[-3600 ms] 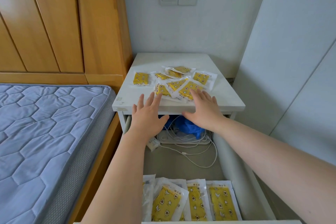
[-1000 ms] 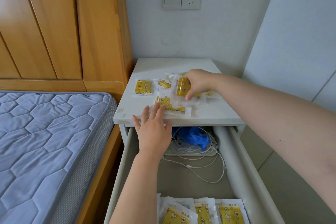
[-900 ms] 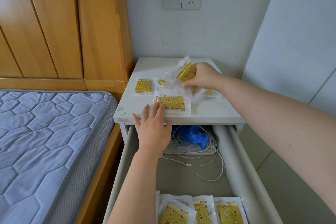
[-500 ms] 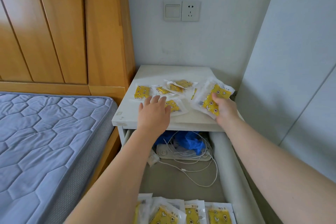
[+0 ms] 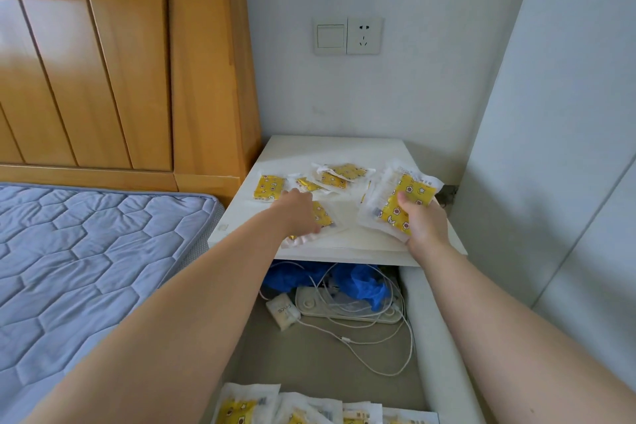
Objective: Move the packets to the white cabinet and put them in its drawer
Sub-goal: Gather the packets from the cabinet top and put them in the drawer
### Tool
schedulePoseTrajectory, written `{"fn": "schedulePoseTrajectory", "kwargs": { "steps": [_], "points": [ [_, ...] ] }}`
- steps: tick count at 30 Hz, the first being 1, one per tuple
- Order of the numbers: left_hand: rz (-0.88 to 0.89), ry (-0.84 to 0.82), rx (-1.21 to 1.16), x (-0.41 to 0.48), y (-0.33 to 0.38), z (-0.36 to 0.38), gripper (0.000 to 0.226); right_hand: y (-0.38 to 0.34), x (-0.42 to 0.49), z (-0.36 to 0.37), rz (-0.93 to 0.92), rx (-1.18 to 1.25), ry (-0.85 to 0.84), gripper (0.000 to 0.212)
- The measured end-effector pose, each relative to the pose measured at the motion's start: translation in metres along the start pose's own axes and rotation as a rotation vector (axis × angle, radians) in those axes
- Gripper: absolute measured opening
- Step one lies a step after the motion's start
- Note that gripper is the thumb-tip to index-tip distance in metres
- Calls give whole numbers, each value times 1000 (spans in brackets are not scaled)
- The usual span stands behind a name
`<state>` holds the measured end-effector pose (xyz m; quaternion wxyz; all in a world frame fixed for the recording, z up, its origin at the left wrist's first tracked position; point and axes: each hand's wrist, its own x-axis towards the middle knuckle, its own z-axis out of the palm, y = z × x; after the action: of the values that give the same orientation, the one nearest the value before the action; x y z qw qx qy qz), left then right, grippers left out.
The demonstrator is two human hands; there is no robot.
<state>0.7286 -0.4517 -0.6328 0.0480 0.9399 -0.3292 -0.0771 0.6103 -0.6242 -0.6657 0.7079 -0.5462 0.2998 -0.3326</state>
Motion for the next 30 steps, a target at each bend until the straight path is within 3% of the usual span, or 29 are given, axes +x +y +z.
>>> {"fn": "schedulePoseTrajectory", "kwargs": {
  "steps": [5,8,11,14,23,25,30],
  "points": [
    [-16,17,-117,-4,-5,-13,26,3,2,-1,-51,-49,-30,9],
    [-98,33,-510,-3,-25,-24,29,5,3,-1,-53,-42,-42,7],
    [-239,187,-829,3,-47,-31,21,7,5,-1,-54,-15,-45,6],
    [-288,258,-772,12,-54,-28,28,9,6,0,-60,-22,-34,6],
    [-138,179,-219,0,-47,-20,37,11,9,-2,-72,-39,-41,6],
    [-149,188,-284,0,-54,-24,31,10,7,0,-77,-50,-31,6],
    [-388,334,-870,9,-57,-29,26,9,4,1,-88,-70,-17,8]
  ]
}}
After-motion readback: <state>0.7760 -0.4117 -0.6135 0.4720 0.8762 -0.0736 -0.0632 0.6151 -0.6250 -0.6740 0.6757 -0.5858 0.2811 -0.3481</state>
